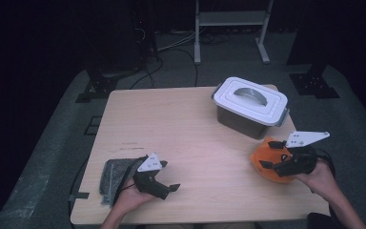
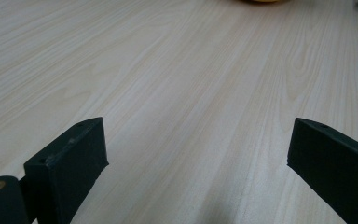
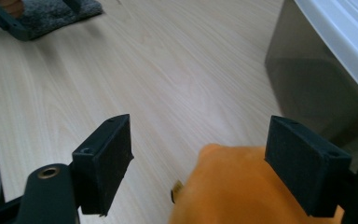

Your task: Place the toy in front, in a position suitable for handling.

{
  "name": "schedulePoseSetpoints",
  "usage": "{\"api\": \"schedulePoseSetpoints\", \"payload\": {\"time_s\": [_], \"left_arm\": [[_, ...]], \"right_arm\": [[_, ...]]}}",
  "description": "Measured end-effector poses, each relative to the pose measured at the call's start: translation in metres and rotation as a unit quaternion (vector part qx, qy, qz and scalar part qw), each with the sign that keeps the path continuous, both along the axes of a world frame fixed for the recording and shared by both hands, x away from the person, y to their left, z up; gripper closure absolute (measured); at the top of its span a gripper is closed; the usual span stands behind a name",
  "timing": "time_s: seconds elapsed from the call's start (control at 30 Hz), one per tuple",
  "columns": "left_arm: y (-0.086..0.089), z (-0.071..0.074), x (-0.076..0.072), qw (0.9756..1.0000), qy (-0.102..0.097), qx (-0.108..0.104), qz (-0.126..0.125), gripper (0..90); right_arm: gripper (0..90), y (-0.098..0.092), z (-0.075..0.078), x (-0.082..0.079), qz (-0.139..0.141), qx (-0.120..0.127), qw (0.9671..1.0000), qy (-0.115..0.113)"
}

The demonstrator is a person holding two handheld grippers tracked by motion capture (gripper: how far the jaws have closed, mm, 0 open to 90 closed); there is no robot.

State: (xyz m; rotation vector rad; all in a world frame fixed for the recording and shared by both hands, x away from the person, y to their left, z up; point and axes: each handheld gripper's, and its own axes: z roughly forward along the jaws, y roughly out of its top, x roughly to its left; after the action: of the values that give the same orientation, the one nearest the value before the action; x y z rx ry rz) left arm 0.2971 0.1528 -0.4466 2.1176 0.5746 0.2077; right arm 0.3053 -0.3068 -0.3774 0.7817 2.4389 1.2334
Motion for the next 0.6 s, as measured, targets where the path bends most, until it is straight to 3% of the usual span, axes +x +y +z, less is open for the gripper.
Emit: {"api": "schedulePoseSetpoints", "payload": {"time_s": [0.43,0.6], "left_arm": [[-0.001,-0.001,0.000,1.0000,0.001,0.001,-0.001,4.1],[-0.001,-0.001,0.000,1.0000,0.002,0.002,-0.001,4.1]], "right_arm": [[31.9,-0.026,-0.014,0.003,-0.049,0.002,0.9988,-0.004],[42.7,-0.032,-0.023,0.003,-0.068,-0.005,0.9977,-0.006]]}}
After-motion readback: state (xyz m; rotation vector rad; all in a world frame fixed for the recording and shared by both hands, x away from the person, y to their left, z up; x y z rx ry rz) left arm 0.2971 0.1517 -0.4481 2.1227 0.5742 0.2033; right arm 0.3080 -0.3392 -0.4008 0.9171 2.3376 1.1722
